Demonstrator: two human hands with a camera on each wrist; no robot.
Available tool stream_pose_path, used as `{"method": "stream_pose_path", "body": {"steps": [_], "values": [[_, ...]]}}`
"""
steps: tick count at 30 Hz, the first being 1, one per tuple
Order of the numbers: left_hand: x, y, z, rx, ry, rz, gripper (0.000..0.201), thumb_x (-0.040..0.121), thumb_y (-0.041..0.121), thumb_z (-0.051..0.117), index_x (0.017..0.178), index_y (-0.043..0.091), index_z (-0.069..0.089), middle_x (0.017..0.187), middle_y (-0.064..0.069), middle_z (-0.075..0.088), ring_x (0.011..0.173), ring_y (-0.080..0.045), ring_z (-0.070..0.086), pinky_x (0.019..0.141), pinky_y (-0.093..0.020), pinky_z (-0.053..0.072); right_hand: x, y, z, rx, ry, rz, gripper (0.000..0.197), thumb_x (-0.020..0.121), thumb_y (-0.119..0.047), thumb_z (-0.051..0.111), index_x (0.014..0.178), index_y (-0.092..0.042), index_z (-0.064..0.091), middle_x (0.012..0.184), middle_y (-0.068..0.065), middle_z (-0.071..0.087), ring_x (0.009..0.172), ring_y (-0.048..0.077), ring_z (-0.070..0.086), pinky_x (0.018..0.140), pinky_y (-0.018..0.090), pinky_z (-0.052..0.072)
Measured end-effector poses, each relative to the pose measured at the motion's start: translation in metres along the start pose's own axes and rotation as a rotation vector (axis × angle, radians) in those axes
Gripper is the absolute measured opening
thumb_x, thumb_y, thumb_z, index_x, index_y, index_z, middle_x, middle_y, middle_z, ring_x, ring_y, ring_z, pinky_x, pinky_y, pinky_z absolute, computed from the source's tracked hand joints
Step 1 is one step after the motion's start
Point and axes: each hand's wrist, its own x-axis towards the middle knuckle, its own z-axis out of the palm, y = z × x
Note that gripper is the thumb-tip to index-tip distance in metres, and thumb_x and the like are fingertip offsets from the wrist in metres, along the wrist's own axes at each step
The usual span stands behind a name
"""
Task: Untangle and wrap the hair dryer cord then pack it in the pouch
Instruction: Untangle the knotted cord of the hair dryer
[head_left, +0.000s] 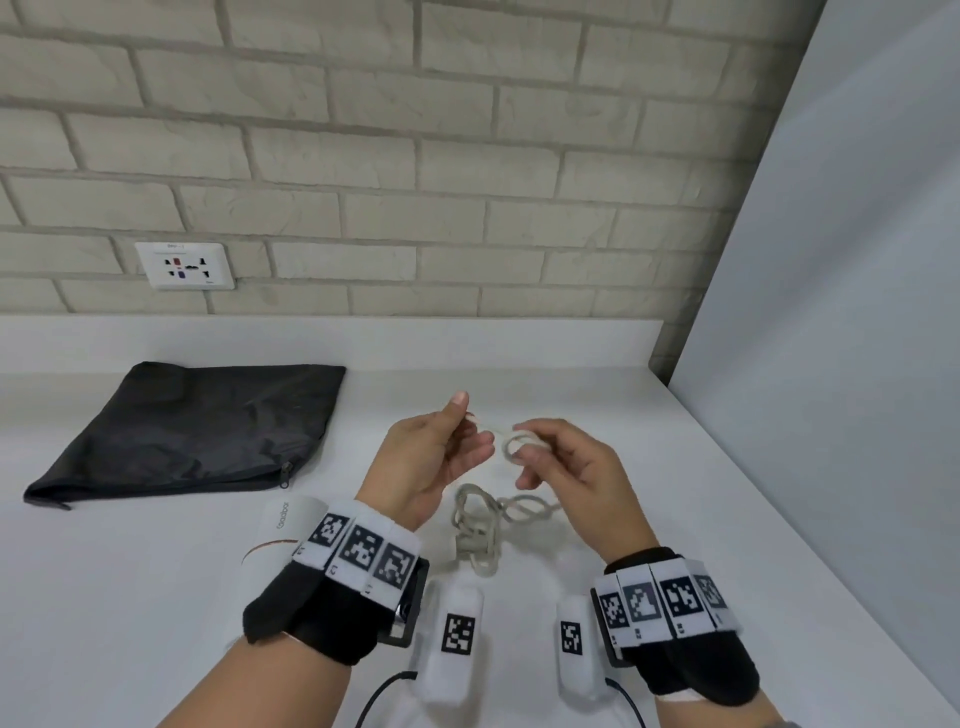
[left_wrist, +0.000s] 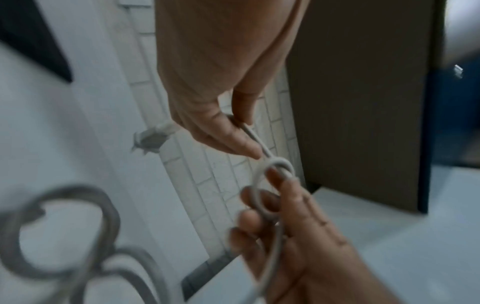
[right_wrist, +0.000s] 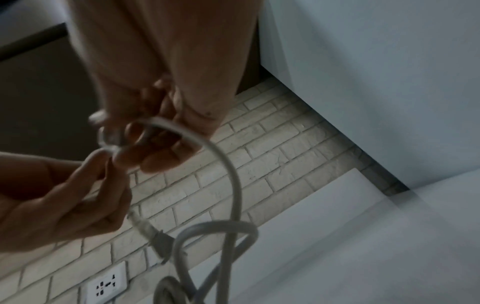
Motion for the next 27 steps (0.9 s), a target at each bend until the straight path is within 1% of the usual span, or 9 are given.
{"method": "stream_pose_path", "body": {"steps": [3, 5, 8, 11, 14, 20, 23, 25, 27], "values": [[-0.012, -0.003, 0.004, 0.42, -0.108, 0.189, 0.023, 0.085, 0.026, 0.062, 0.082, 0.004, 0.067, 0.077, 0.001, 0.066, 0.064, -0.009, 0.061, 0.058, -0.018, 0.052, 0.0, -0.008, 0.001, 0.124, 0.16, 0.033, 0.011, 0.088, -0.003, 0.052, 0.095, -0.008, 0.059, 0.07, 0.011, 0.064, 0.053, 0.014, 0.059, 0.058, 0.018, 0.051], [-0.018, -0.002, 0.008, 0.602, -0.189, 0.319, 0.011, 0.08, 0.021, 0.068, 0.078, 0.011, 0.071, 0.075, 0.005, 0.07, 0.068, -0.006, 0.06, 0.061, -0.02, 0.049, 0.0, -0.01, 0.002, 0.175, 0.142, 0.063, 0.008, 0.089, -0.003, 0.052, 0.092, -0.006, 0.059, 0.067, 0.006, 0.067, 0.051, 0.015, 0.059, 0.056, 0.021, 0.052], [-0.018, -0.005, 0.013, 0.829, -0.14, 0.508, 0.011, 0.08, 0.022, 0.068, 0.071, 0.015, 0.069, 0.067, 0.007, 0.066, 0.062, -0.005, 0.058, 0.06, -0.017, 0.044, -0.001, -0.009, 0.007, 0.184, 0.215, 0.07, 0.008, 0.087, -0.005, 0.056, 0.083, -0.007, 0.063, 0.066, 0.003, 0.068, 0.052, 0.019, 0.062, 0.055, 0.027, 0.054], [-0.017, -0.009, 0.018, 0.918, -0.08, 0.598, 0.015, 0.084, 0.02, 0.064, 0.073, 0.009, 0.064, 0.07, -0.006, 0.065, 0.064, -0.015, 0.057, 0.057, -0.015, 0.04, -0.003, -0.007, 0.012, 0.127, 0.391, -0.001, 0.005, 0.082, -0.006, 0.063, 0.078, -0.005, 0.065, 0.075, 0.012, 0.069, 0.055, 0.021, 0.066, 0.056, 0.026, 0.055], [-0.014, -0.008, 0.02, 0.922, -0.062, 0.594, 0.014, 0.085, 0.015, 0.062, 0.073, 0.008, 0.061, 0.066, -0.002, 0.058, 0.059, -0.01, 0.048, 0.054, -0.009, 0.037, -0.006, -0.006, 0.02, 0.117, 0.489, -0.049, 0.012, 0.08, -0.005, 0.066, 0.071, -0.012, 0.064, 0.081, 0.02, 0.068, 0.061, 0.025, 0.068, 0.059, 0.028, 0.057], [-0.007, -0.006, 0.025, 0.894, -0.075, 0.512, 0.018, 0.085, 0.015, 0.061, 0.068, 0.013, 0.058, 0.066, -0.002, 0.056, 0.057, -0.009, 0.044, 0.051, -0.007, 0.035, -0.006, -0.004, 0.021, 0.277, 0.546, -0.004, 0.012, 0.081, -0.006, 0.064, 0.07, -0.006, 0.058, 0.074, 0.022, 0.068, 0.064, 0.029, 0.068, 0.061, 0.022, 0.055], [-0.003, -0.007, 0.024, 0.854, -0.066, 0.45, 0.026, 0.086, 0.016, 0.059, 0.061, 0.019, 0.056, 0.064, -0.002, 0.055, 0.055, -0.01, 0.043, 0.048, -0.011, 0.032, -0.005, 0.003, 0.019, 0.389, 0.495, 0.022, 0.024, 0.071, -0.036, 0.072, 0.07, -0.015, 0.061, 0.07, 0.0, 0.066, 0.071, 0.019, 0.064, 0.072, 0.027, 0.051], [-0.001, -0.007, 0.023, 0.808, -0.026, 0.408, 0.028, 0.087, 0.017, 0.058, 0.059, 0.019, 0.055, 0.062, -0.001, 0.053, 0.054, -0.012, 0.041, 0.049, -0.017, 0.031, -0.003, 0.007, 0.014, 0.514, 0.388, 0.073, 0.038, 0.059, -0.053, 0.076, 0.071, -0.019, 0.062, 0.074, -0.002, 0.064, 0.076, 0.018, 0.057, 0.076, 0.03, 0.047], [0.001, -0.007, 0.023, 0.768, 0.009, 0.366, 0.028, 0.088, 0.016, 0.056, 0.06, 0.016, 0.056, 0.061, -0.001, 0.053, 0.056, -0.015, 0.041, 0.053, -0.022, 0.033, -0.001, 0.007, 0.01, 0.649, 0.24, 0.117, 0.041, 0.057, -0.052, 0.078, 0.07, -0.017, 0.062, 0.077, 0.0, 0.065, 0.077, 0.02, 0.054, 0.077, 0.032, 0.042]]}}
